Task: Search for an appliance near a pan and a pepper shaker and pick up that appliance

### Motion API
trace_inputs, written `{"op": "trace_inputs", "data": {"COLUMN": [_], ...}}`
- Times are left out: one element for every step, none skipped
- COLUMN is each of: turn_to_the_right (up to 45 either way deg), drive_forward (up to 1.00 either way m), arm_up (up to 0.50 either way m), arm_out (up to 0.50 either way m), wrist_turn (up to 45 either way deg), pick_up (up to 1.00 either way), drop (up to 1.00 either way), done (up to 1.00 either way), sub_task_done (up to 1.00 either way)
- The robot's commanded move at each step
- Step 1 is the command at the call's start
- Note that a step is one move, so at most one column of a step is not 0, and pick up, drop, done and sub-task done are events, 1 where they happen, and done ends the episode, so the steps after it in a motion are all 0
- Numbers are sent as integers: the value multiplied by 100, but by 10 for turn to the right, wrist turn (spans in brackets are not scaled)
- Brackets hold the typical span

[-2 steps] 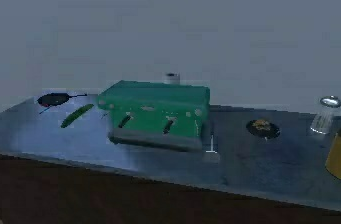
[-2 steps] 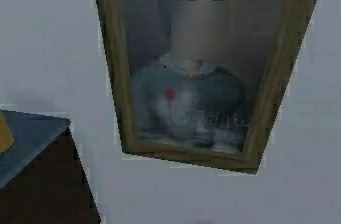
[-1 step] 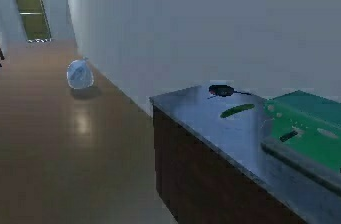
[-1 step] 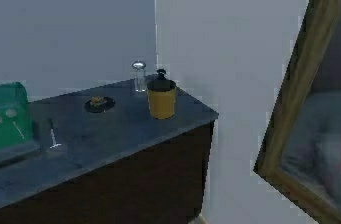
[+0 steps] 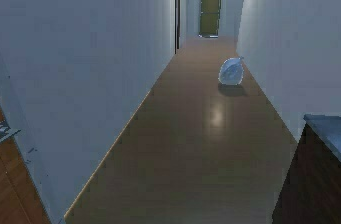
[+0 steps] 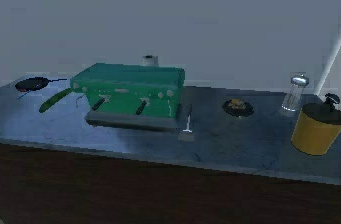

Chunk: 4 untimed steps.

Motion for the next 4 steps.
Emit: {"op": "trace_inputs", "data": {"turn_to_the_right": [0,0,0,0], "drive_forward": [0,0,0,0], "arm_up": [50,38,0,0], "arm_out": [0,0,26,0], "wrist_turn": [0,0,0,450], "pick_up": [0,0,0,0], "drop": [0,0,0,0], "done": [0,0,0,0], "sub_task_done": [0,0,0,0]}}
